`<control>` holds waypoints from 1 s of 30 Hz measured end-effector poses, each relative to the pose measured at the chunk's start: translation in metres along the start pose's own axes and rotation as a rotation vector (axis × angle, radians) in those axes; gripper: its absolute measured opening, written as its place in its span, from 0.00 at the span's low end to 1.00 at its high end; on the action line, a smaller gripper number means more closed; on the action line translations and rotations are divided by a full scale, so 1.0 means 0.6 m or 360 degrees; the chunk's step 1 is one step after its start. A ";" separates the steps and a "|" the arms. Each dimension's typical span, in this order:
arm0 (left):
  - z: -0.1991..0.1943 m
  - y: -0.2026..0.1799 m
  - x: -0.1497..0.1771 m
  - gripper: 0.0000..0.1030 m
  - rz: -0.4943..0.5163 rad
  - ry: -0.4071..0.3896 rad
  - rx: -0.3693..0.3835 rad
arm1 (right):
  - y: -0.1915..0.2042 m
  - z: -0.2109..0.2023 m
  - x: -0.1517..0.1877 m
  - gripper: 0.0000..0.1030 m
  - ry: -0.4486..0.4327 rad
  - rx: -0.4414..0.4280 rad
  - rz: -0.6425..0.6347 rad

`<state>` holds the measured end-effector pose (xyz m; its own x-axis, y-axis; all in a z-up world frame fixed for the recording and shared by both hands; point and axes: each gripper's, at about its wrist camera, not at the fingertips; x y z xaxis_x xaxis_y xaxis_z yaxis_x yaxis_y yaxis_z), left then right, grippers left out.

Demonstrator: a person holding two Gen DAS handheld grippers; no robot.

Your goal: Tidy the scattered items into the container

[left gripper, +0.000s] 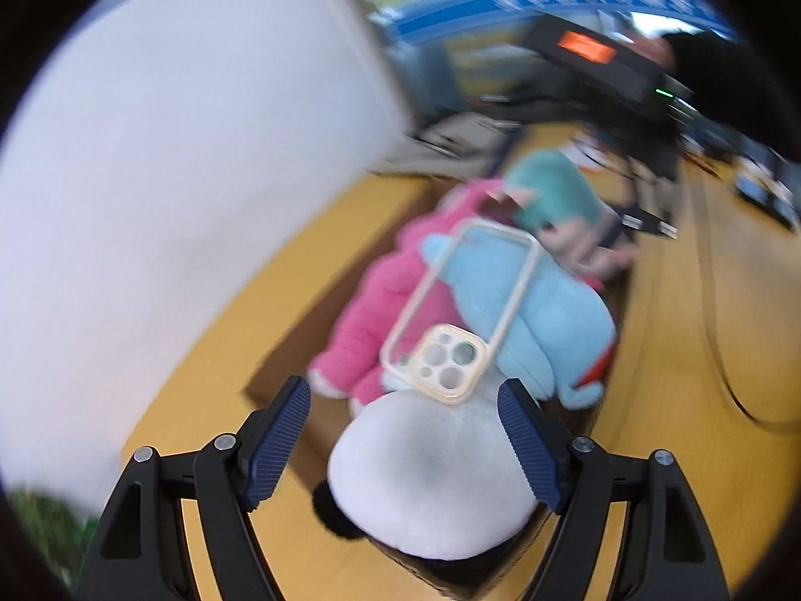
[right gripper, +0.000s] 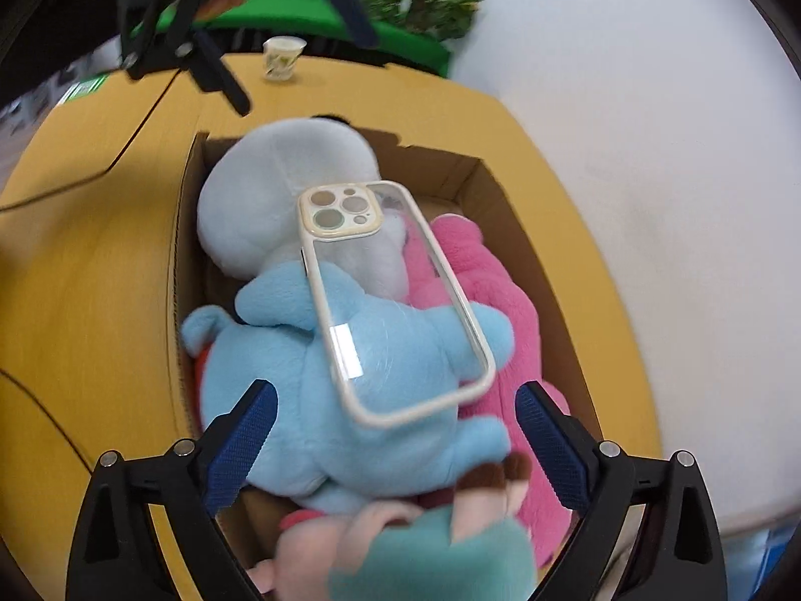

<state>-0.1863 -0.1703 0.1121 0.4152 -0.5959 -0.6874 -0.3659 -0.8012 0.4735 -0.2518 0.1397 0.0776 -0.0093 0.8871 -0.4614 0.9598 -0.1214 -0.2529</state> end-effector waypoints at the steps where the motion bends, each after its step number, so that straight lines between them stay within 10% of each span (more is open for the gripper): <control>1: -0.014 -0.002 0.007 0.76 -0.0099 0.0006 -0.0027 | 0.015 -0.018 0.011 0.99 -0.0045 0.0052 0.0058; 10: -0.139 -0.095 0.057 0.76 -0.0768 0.0038 -0.0397 | 0.186 -0.105 0.115 0.99 -0.0360 0.0404 0.0843; 14: -0.188 -0.137 0.080 0.76 -0.1217 0.0014 -0.0352 | 0.240 -0.110 0.161 0.99 -0.0470 0.0536 0.1412; 22: -0.247 -0.233 0.074 0.76 -0.1147 0.0035 -0.0514 | 0.333 -0.121 0.203 0.99 -0.0463 0.0782 0.1776; 30: -0.268 -0.271 0.060 0.76 -0.1158 0.0000 -0.0482 | 0.374 -0.163 0.205 0.99 -0.0476 0.0900 0.1714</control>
<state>0.0219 -0.0704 0.0989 0.4631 0.0843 -0.8823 0.2409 -0.9700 0.0337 -0.0103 0.2653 0.0472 0.5698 0.0920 -0.8166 0.2656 -0.9610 0.0770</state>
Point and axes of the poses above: each gripper's, at about its wrist camera, not at the fingertips, and z roughly the way its jaws point, y to its left, x to its underside, and after that the axes turned 11 degrees about -x, right-handed
